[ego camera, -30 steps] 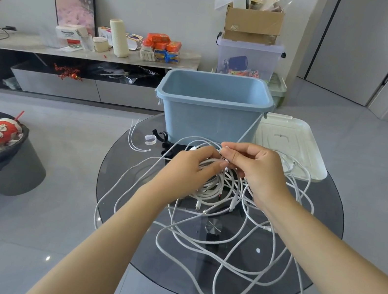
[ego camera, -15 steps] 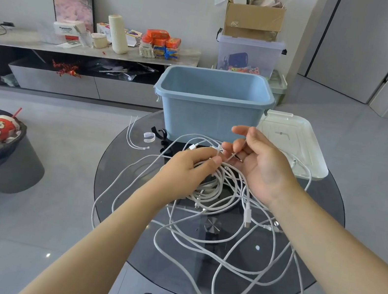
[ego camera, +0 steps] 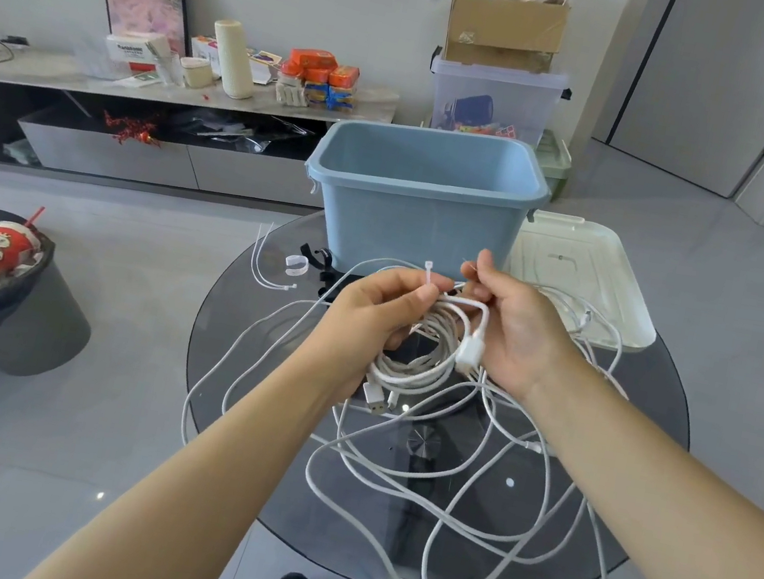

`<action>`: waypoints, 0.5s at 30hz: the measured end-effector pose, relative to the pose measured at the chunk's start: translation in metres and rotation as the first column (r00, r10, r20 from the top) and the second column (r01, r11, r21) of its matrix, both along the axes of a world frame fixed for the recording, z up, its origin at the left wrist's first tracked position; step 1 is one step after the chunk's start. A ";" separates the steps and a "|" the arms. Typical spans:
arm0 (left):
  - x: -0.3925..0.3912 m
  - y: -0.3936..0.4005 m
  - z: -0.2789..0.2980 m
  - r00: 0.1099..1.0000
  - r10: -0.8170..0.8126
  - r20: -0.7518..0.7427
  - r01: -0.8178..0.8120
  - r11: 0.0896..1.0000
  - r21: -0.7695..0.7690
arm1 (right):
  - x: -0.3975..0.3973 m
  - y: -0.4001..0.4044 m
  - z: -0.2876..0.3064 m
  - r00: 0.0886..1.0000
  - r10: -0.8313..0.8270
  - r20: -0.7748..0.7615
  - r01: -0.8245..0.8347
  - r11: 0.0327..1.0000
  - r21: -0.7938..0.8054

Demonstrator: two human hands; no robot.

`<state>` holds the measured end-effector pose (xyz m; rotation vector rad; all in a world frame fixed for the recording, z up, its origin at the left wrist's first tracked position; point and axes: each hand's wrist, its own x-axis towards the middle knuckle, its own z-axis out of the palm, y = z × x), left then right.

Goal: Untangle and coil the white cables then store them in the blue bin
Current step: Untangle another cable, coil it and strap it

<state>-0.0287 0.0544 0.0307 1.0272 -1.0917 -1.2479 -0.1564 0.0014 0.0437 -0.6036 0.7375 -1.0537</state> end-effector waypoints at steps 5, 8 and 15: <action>0.001 0.003 0.003 0.996 -0.047 -0.077 0.046 0.999 -0.012 | 0.001 0.007 0.001 0.962 0.097 -0.257 -0.137 0.980 -0.143; 0.003 0.005 0.005 0.988 -0.099 -0.118 0.099 0.995 -0.005 | 0.001 0.009 0.003 0.947 0.091 -0.309 -0.147 0.975 -0.165; 0.007 0.004 0.004 0.988 -0.134 -0.071 0.132 0.991 -0.029 | 0.003 0.009 0.005 0.962 0.066 -0.265 -0.110 0.982 -0.155</action>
